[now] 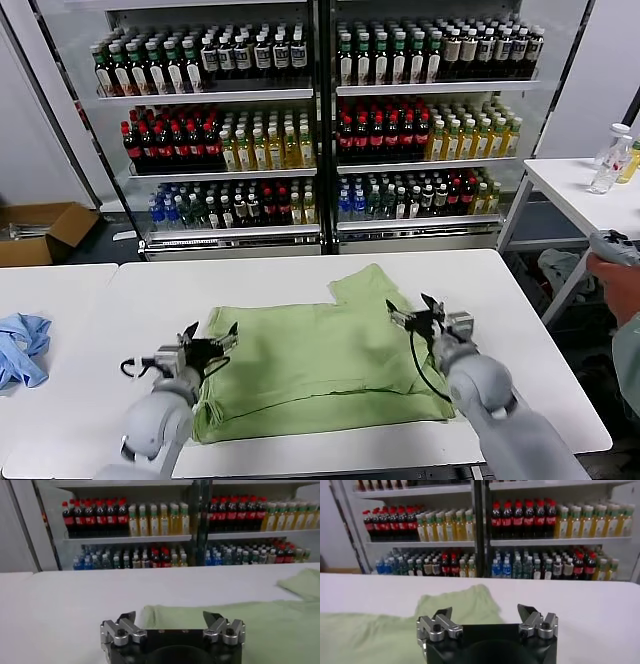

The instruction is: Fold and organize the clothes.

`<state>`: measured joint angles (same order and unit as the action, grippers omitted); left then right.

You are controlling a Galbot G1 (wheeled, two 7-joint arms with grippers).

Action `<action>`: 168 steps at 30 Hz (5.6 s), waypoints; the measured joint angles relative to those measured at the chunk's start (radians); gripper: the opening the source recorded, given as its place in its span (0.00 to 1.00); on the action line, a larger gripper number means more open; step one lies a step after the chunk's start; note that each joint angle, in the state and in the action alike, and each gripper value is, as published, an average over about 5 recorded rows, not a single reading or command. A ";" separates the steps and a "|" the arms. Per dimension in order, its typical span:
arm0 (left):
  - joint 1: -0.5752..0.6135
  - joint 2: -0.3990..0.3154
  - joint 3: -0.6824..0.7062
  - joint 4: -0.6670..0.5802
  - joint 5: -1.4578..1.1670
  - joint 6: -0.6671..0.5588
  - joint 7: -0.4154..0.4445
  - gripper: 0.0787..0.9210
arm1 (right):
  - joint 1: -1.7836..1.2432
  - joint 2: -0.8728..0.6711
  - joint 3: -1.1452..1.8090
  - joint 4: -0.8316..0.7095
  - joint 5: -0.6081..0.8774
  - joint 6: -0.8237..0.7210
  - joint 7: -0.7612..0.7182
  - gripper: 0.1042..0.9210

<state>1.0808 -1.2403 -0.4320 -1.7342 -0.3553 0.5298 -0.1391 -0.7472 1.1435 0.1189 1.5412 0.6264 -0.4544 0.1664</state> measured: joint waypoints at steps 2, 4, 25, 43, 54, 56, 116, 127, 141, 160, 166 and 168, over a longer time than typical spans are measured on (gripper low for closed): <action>-0.041 0.005 0.013 0.044 0.001 0.007 -0.001 0.88 | 0.047 0.024 -0.016 -0.061 0.001 0.002 0.000 0.88; -0.077 0.007 0.025 0.085 0.000 0.013 -0.001 0.88 | 0.088 0.048 -0.029 -0.119 -0.002 0.005 -0.002 0.88; -0.168 0.011 0.069 0.236 -0.021 0.038 -0.009 0.78 | 0.226 0.226 -0.033 -0.488 -0.081 0.059 -0.078 0.57; -0.109 -0.003 0.045 0.200 -0.124 -0.035 0.030 0.16 | 0.188 0.216 -0.047 -0.485 -0.079 0.160 -0.131 0.01; -0.068 0.002 0.016 0.098 -0.199 -0.084 0.035 0.01 | 0.143 0.164 -0.050 -0.325 -0.043 0.201 -0.102 0.01; -0.058 0.007 0.009 0.073 -0.213 -0.086 0.036 0.01 | 0.126 0.150 -0.044 -0.283 -0.041 0.202 -0.096 0.01; 0.515 -0.143 0.023 -0.336 0.322 -0.152 -0.144 0.85 | -0.813 -0.046 0.298 0.558 -0.245 0.090 0.005 0.88; 0.512 -0.184 0.029 -0.267 0.344 -0.204 -0.169 0.49 | -0.852 -0.052 0.318 0.581 -0.251 0.096 0.007 0.88; 0.507 -0.162 -0.033 -0.221 0.256 -0.302 -0.163 0.05 | -0.879 -0.068 0.346 0.605 -0.239 0.099 0.007 0.88; 0.479 -0.003 -0.403 -0.365 -0.080 -0.273 -0.102 0.04 | -0.845 -0.094 0.348 0.618 -0.192 0.108 -0.010 0.88; 0.474 -0.059 -0.335 -0.460 -0.313 -0.195 -0.059 0.04 | -0.846 -0.095 0.356 0.618 -0.196 0.112 -0.014 0.88; 0.469 -0.080 -0.289 -0.479 -0.364 -0.179 -0.045 0.04 | -0.848 -0.094 0.361 0.618 -0.198 0.114 -0.015 0.88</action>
<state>1.5498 -1.3208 -0.7213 -2.2135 -0.7188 0.3506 -0.1845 -1.5950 1.0494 0.4799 2.1595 0.4283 -0.3405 0.1517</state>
